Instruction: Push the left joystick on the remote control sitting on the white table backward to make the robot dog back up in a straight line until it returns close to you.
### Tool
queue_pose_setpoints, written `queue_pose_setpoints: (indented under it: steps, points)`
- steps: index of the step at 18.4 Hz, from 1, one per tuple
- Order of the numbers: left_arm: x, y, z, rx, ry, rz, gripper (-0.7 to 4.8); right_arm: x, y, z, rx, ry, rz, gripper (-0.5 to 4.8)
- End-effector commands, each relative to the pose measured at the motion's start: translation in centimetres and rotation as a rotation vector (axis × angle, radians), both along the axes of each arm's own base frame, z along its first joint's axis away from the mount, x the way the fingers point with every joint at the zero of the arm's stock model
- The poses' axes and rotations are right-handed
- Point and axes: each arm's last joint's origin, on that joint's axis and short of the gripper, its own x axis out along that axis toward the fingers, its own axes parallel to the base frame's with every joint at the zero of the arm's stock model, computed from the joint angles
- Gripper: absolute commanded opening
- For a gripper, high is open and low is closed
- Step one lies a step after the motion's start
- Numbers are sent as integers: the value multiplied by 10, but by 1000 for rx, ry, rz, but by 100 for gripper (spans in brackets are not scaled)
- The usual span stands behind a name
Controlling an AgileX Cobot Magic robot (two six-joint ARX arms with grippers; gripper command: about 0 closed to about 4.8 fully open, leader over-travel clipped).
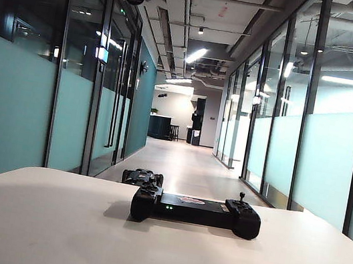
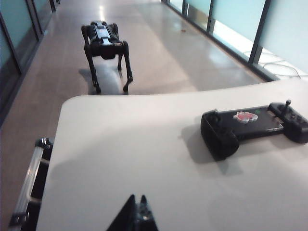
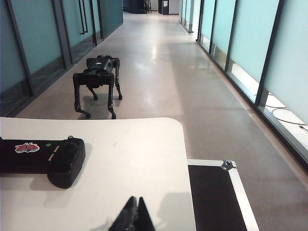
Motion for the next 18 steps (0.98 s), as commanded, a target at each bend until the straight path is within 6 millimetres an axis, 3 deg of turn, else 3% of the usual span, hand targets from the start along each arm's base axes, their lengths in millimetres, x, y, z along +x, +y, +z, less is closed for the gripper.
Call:
queue_pose_setpoints:
  steps: [1, 9, 14, 18]
  points:
    - [-9, 3, 10, -32, -113, 12, -5, 0, 0, -2, 4, -7, 1, -6]
    - [-19, 23, 0, -34, -264, 95, -6, 0, 0, -2, 4, -7, 1, -6]
    - [-14, 23, -27, -47, -163, 90, -5, 0, 0, -2, 4, -6, 1, -6]
    - [-14, 23, -27, -8, -164, 89, -5, 0, 0, -2, 4, -7, 0, -6]
